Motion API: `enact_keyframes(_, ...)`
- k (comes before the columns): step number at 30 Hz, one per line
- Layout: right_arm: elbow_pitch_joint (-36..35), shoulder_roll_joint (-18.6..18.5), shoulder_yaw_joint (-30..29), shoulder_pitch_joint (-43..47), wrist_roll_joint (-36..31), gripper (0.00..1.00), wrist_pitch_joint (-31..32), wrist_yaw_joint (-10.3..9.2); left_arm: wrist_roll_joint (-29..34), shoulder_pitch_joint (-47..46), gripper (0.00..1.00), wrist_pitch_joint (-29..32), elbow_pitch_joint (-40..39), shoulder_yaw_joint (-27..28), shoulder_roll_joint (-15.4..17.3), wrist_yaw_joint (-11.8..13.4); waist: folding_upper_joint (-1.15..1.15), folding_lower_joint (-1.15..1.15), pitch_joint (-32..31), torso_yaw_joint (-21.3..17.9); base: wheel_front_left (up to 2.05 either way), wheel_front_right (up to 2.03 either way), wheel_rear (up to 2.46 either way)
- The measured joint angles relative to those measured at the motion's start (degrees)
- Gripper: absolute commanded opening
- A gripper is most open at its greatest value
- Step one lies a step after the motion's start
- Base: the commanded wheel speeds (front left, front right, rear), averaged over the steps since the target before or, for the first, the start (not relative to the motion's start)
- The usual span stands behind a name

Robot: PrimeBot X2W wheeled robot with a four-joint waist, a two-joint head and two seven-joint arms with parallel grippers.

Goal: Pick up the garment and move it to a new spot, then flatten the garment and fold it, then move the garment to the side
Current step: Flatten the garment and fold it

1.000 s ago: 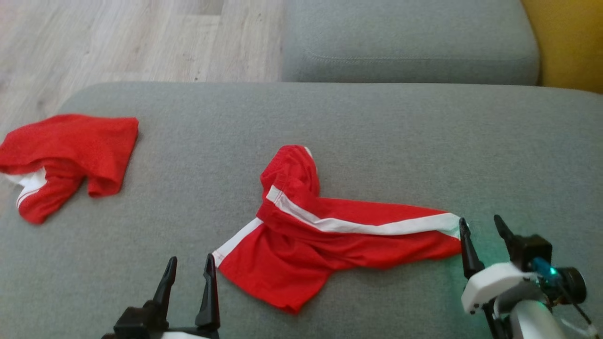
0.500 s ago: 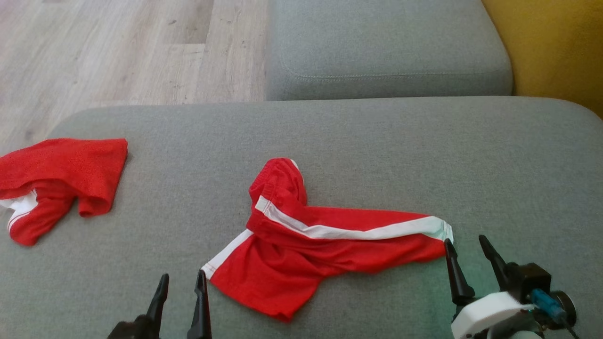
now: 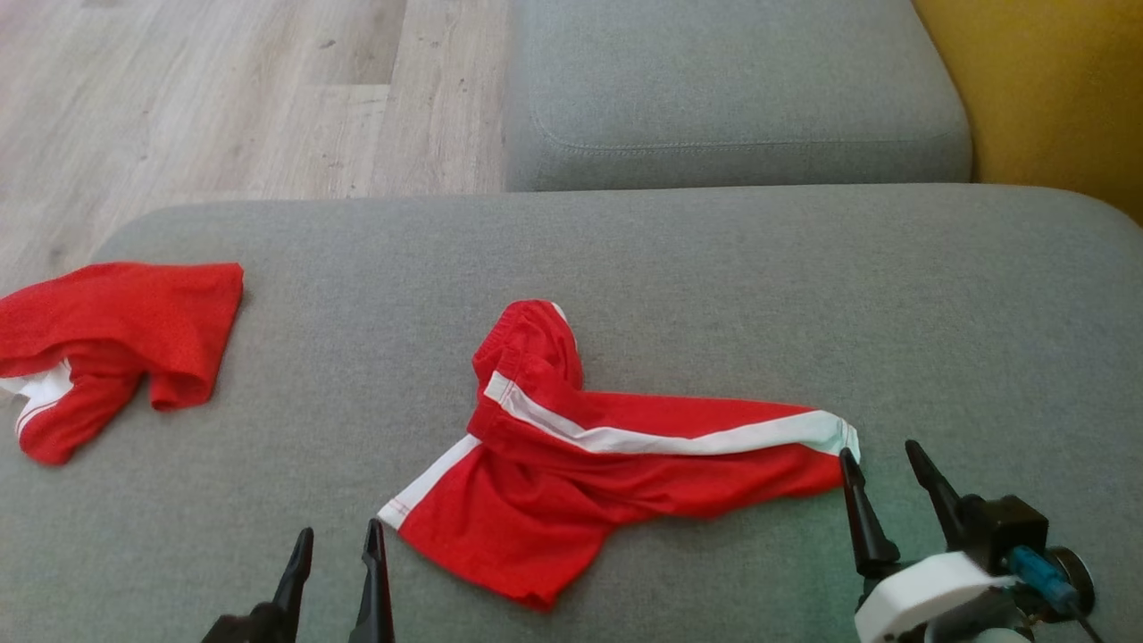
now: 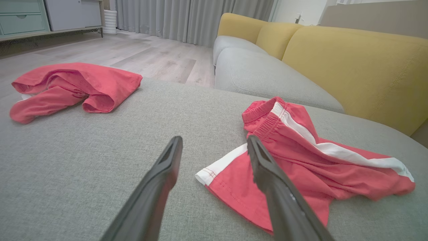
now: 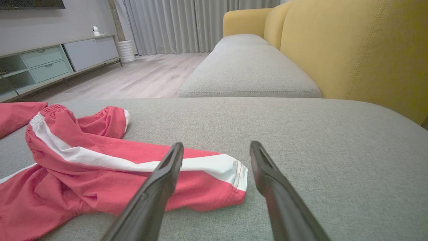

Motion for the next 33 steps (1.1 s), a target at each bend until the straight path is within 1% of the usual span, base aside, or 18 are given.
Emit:
enact_keyframes(6,-0.85,0.0,0.02,0.1,0.0,1.0,0.53,0.0,0.0,-0.08,1.0,0.0,0.0,-0.05,0.13,-0.11,0.0,0.0,0.47,-0.22,0.0,0.0,0.0)
enact_keyframes(10,-1.8,0.0,0.2,0.11,0.08,1.0,0.71,0.0,0.27,-0.55,1.0,1.13,0.01,-0.63,1.15,-1.04,0.0,0.0,0.98,-0.49,0.0,0.0,0.0)
enact_keyframes(13,-2.23,0.0,0.65,0.1,0.09,1.0,0.9,0.0,1.34,-3.34,1.0,4.22,0.16,-2.67,2.19,-2.83,0.0,0.0,1.58,-0.81,0.0,0.0,0.0)
enact_keyframes(16,-2.65,-0.01,0.88,0.08,0.07,1.0,1.32,0.0,2.24,-9.77,1.0,9.16,1.13,-5.42,2.66,-5.86,0.0,0.0,2.3,-1.18,0.0,0.0,0.0)
enact_keyframes(19,-3.07,-0.01,1.29,-0.02,0.05,1.0,1.55,0.0,2.25,-16.55,1.0,13.59,2.72,-7.26,2.05,-8.59,0.0,0.01,3.11,-1.73,0.0,0.0,0.0)
enact_keyframes(24,-3.23,-0.01,2.26,-0.8,0.04,1.0,1.97,0.0,0.0,-22.8,1.0,18.44,8.84,-7.72,-0.51,-11.16,0.0,0.01,4.51,-3.23,0.0,0.0,0.0)
enact_keyframes(27,-3.71,-0.01,2.45,-1.07,-0.24,1.0,1.99,0.0,-0.89,-24.49,1.0,20.09,12.43,-8.2,-1.03,-12.91,0.0,0.01,5.74,-4.16,0.0,0.0,0.0)
enact_keyframes(33,-4.03,-0.01,1.35,-2.38,-0.99,1.0,2.41,0.0,-1.35,-28.98,1.0,20.15,17.13,-8.04,-2.21,-14.59,0.0,0.01,8.19,-5.54,0.0,0.0,0.0)
